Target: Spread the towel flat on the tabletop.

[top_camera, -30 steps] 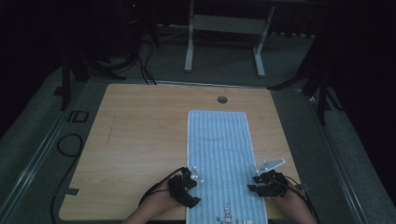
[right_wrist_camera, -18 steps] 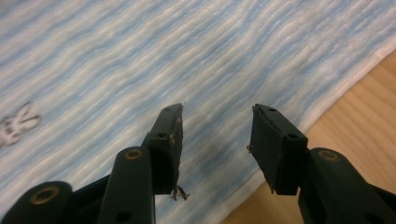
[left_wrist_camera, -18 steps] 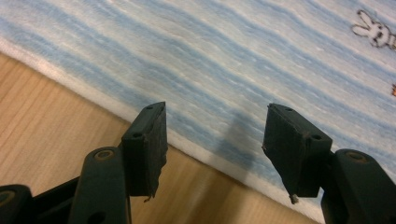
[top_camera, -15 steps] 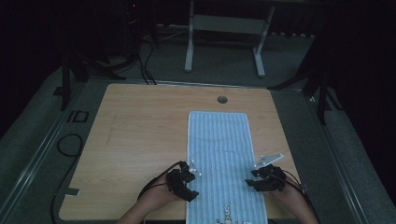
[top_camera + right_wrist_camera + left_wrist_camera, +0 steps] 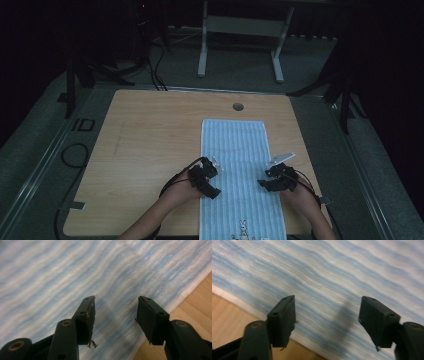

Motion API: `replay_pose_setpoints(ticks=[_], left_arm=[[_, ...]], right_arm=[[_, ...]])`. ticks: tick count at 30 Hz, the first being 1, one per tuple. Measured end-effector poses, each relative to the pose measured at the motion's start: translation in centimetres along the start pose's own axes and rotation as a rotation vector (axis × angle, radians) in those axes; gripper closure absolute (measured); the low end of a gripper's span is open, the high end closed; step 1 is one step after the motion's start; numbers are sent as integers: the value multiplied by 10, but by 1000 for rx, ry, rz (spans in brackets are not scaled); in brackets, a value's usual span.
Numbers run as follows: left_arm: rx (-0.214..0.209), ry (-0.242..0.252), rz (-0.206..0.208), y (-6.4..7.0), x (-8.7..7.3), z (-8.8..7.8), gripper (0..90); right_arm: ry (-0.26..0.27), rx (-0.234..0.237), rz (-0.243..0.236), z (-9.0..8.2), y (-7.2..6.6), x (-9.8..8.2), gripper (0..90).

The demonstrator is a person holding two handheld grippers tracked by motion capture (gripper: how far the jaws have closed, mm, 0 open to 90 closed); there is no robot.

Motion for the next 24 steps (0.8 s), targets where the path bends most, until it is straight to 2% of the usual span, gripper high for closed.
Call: replay_pose_setpoints(ticks=[2, 5, 7, 15, 17, 24], left_arm=[[3, -17, 12, -2, 0, 6, 278], [6, -4, 20, -6, 1, 7, 278], [7, 2, 20, -8, 1, 8, 278], [28, 23, -18, -25, 7, 12, 282], [29, 26, -28, -28, 8, 12, 282], [24, 22, -33, -35, 10, 12, 283]], right_arm=[[-17, -6, 0, 6, 3, -1, 469], [0, 3, 31, 9, 8, -3, 445], [6, 4, 28, 10, 9, -3, 444], [26, -3, 46, 17, 20, 3, 441], [33, -7, 47, 20, 23, 4, 415], [36, -7, 51, 24, 28, 8, 399]])
Point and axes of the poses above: each handheld gripper's, and its own axes: z roughly forward along the jaws, x roughly out of its top, y roughly to its right, the point moved 3 cm from there along z, roughly forward along the jaws, and after that the axes turned 12 degrees about y, right-handed, at the moved point
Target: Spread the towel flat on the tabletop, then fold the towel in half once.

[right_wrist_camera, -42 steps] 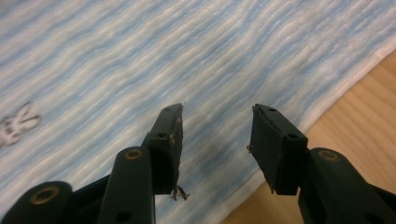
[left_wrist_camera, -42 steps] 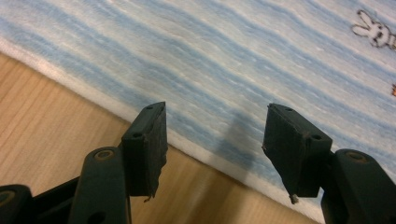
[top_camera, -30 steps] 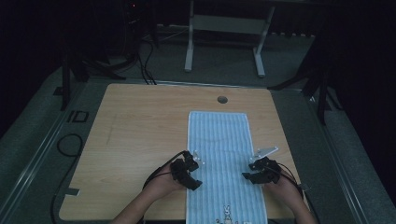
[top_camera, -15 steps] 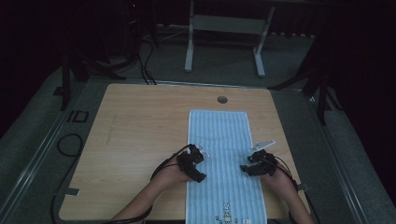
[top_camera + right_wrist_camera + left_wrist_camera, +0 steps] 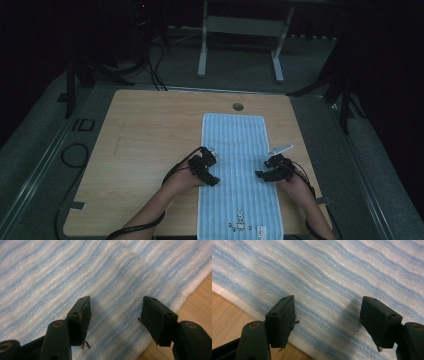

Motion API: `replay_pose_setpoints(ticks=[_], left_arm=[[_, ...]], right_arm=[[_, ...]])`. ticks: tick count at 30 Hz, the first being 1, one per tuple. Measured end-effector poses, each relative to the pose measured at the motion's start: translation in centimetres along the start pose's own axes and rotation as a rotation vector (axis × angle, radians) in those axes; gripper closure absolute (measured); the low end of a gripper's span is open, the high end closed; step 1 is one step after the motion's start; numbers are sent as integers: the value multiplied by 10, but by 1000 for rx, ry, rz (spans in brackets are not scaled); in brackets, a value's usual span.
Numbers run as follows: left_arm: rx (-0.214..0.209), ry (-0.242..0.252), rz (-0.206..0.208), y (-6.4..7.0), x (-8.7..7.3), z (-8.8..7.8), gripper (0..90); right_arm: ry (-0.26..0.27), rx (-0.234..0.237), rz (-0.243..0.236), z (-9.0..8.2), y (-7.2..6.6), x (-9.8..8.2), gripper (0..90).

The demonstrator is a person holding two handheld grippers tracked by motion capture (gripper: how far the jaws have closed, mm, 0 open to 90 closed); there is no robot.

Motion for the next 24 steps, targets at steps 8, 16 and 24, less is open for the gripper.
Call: replay_pose_setpoints(ticks=[8, 16, 24], left_arm=[[20, -22, 11, 4, -1, -3, 281], [78, 19, -26, -11, 1, -23, 282], [129, 7, -75, -38, 6, -26, 282]], right_arm=[[-19, 6, 2, 0, 0, 2, 419], [33, -12, -5, -21, 5, 17, 405], [30, -75, 28, -24, 32, 27, 406]])
Point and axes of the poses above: each handheld gripper's, and its own axes: z roughly forward along the jaws, x roughly out of its top, y roughly to its right, the point moved 3 cm from there along z, roughly forward along the jaws, and after that the axes turned 12 degrees about y, right-handed, at the moved point
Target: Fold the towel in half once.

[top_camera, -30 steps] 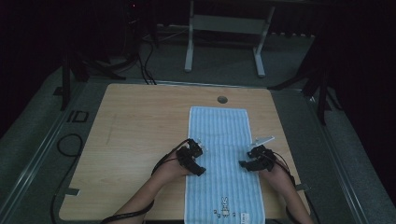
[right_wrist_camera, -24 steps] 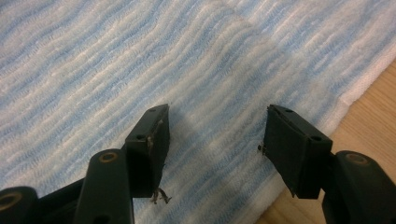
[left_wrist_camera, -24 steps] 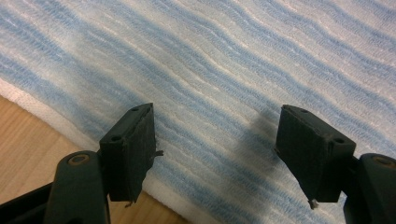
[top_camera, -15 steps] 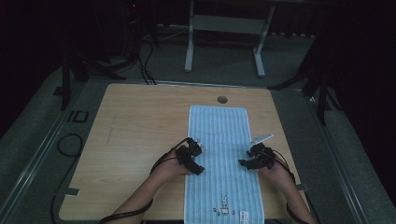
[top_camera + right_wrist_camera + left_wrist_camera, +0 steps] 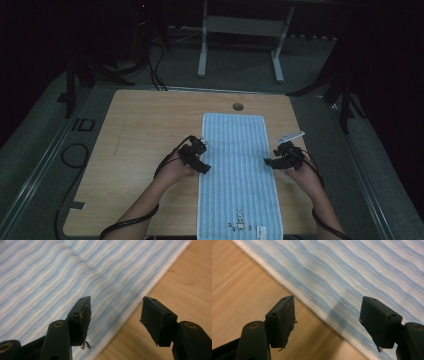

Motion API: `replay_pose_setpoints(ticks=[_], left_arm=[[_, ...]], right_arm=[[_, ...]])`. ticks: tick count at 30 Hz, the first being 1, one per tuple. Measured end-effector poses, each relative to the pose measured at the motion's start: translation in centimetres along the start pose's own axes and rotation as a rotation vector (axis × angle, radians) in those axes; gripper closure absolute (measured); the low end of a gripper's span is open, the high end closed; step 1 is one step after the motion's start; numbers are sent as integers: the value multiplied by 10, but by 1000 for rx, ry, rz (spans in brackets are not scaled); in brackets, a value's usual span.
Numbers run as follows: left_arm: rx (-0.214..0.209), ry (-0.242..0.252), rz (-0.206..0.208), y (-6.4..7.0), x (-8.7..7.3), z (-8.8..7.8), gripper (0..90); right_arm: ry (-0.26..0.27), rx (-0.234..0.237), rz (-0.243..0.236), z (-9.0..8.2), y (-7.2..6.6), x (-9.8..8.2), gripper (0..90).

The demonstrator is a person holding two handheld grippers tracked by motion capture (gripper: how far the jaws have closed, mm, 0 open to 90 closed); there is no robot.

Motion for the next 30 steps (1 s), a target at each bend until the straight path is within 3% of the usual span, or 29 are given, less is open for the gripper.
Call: replay_pose_setpoints(ticks=[6, 10, 11, 19, 22, 28, 30], left_arm=[[34, 8, -54, -21, 8, 1, 283], [54, -11, -56, -29, 14, 6, 283], [79, -20, -50, -31, 16, 9, 284], [87, -2, -61, -44, 28, 22, 316], [85, 6, -87, -50, 27, 29, 341], [103, -24, -71, -49, 23, 40, 416], [88, -12, -72, -47, 22, 42, 440]], right_arm=[[0, -57, 42, 9, 19, 4, 439], [-10, -62, 69, 16, 25, 6, 443], [-28, -69, 78, 20, 28, 8, 444], [-75, -73, 134, 39, 40, 13, 457], [-108, -73, 169, 50, 43, 13, 466], [-119, -75, 147, 58, 39, 10, 486], [-117, -76, 139, 58, 38, 11, 517]])
Point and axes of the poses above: each handheld gripper's, and its own axes: z roughly forward along the jaws, x roughly out of its top, y roughly to its right, the point moved 3 cm from there along z, roughly forward along the jaws, and after that the axes turned 12 degrees about y, right-handed, at the moved point
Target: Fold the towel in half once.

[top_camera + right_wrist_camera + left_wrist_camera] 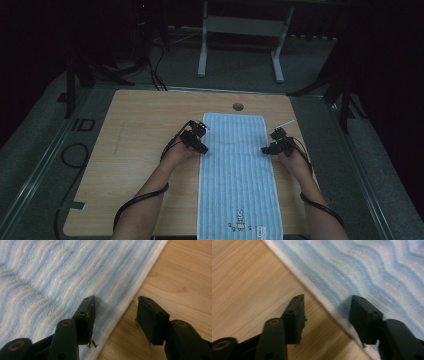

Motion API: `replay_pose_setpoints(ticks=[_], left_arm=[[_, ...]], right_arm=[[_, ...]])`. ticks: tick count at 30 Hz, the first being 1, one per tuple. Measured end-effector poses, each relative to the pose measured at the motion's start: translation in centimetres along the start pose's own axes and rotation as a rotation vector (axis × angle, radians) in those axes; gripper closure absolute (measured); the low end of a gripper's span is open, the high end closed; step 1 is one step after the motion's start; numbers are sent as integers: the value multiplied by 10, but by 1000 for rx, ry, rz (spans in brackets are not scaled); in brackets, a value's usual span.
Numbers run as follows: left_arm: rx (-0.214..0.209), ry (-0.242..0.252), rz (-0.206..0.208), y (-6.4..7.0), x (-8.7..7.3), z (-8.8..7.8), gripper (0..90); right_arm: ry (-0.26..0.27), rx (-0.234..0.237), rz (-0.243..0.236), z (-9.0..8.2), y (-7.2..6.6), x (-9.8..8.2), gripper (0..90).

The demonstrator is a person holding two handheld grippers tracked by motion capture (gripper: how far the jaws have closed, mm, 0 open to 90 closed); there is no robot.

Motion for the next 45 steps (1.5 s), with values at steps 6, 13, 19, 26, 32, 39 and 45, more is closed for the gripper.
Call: replay_pose_setpoints(ticks=[6, 13, 19, 26, 32, 39, 45], left_arm=[[-35, 6, 2, 6, 3, 2, 622], [-45, 5, 3, 15, 5, 2, 872], [-42, 58, 2, 15, 6, -12, 878], [-19, 128, 38, 22, 11, -47, 877], [-30, 146, 97, 39, 4, -80, 875], [-126, 149, 142, 69, -30, -107, 873], [-165, 118, 157, 87, -57, -105, 871]], right_arm=[[-9, 21, -34, -1, -8, 1, 703], [-21, 20, -77, -3, -15, 1, 862], [2, 20, -82, -13, -14, 2, 867], [73, 50, -79, -39, -13, 10, 866], [123, 53, -142, -73, -31, 8, 865], [198, 109, -183, -120, -56, -19, 859], [167, 134, -197, -127, -77, -60, 853]])
Point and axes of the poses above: each handheld gripper's, and its own axes: z roughly forward along the jaws, x roughly out of its top, y roughly to its right, the point moved 3 cm from there along z, roughly forward along the jaws, and after that the axes turned 12 degrees about y, right-handed, at the moved point
